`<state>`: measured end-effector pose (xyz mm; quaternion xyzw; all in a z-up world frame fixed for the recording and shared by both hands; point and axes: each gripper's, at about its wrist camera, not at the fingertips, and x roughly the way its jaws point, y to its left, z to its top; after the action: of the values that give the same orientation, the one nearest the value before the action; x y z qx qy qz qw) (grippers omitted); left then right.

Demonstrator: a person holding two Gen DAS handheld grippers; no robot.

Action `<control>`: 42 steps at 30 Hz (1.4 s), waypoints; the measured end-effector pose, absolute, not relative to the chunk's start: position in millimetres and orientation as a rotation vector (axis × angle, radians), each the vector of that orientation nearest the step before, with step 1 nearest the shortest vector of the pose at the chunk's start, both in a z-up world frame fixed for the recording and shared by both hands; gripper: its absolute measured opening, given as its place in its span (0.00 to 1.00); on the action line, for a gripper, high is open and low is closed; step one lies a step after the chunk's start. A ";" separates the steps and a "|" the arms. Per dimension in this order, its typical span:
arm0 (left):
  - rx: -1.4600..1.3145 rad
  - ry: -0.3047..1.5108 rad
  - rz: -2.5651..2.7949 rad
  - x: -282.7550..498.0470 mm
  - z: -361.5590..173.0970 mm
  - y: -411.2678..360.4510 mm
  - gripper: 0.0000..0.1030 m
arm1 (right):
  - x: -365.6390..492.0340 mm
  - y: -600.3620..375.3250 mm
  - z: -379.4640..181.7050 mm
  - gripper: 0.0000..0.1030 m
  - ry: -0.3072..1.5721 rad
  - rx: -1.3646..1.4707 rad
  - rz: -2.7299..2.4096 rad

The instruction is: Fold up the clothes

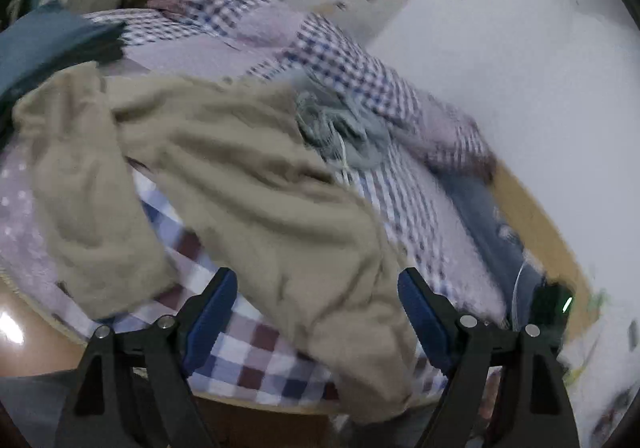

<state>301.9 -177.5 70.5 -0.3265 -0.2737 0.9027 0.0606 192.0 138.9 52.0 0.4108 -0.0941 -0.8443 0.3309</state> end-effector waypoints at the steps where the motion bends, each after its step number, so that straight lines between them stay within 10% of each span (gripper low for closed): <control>1: -0.997 -0.798 2.742 301.6 68.3 -172.7 0.83 | 191.7 140.3 51.5 0.57 -0.250 1.073 -2.215; 9: -1.161 -1.062 2.573 308.6 24.7 -192.6 0.83 | 195.2 139.7 45.9 0.57 -0.191 1.081 -2.235; 21: -1.341 -0.942 2.385 285.7 -8.6 -101.7 0.83 | 183.3 158.2 44.9 0.57 -0.290 1.069 -2.312; 23: -1.352 -0.919 2.395 282.6 -10.0 -97.8 0.54 | 182.1 160.5 43.1 0.57 -0.303 1.078 -2.318; 24: -1.358 -0.908 2.400 281.1 -10.7 -95.8 0.19 | 181.8 161.8 42.4 0.57 -0.308 1.082 -2.323; 25: -1.352 -0.909 2.409 280.9 -10.1 -97.4 0.11 | 181.7 163.0 42.1 0.57 -0.314 1.083 -2.325; 42: -0.774 -1.297 3.050 353.1 60.8 -313.1 0.04 | 178.3 162.6 36.6 0.57 -0.321 1.108 -2.310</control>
<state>353.1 -313.1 60.8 -0.2255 -0.3779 0.8884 -0.1308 178.3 162.6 36.6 0.4124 -0.1196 -0.8598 0.2763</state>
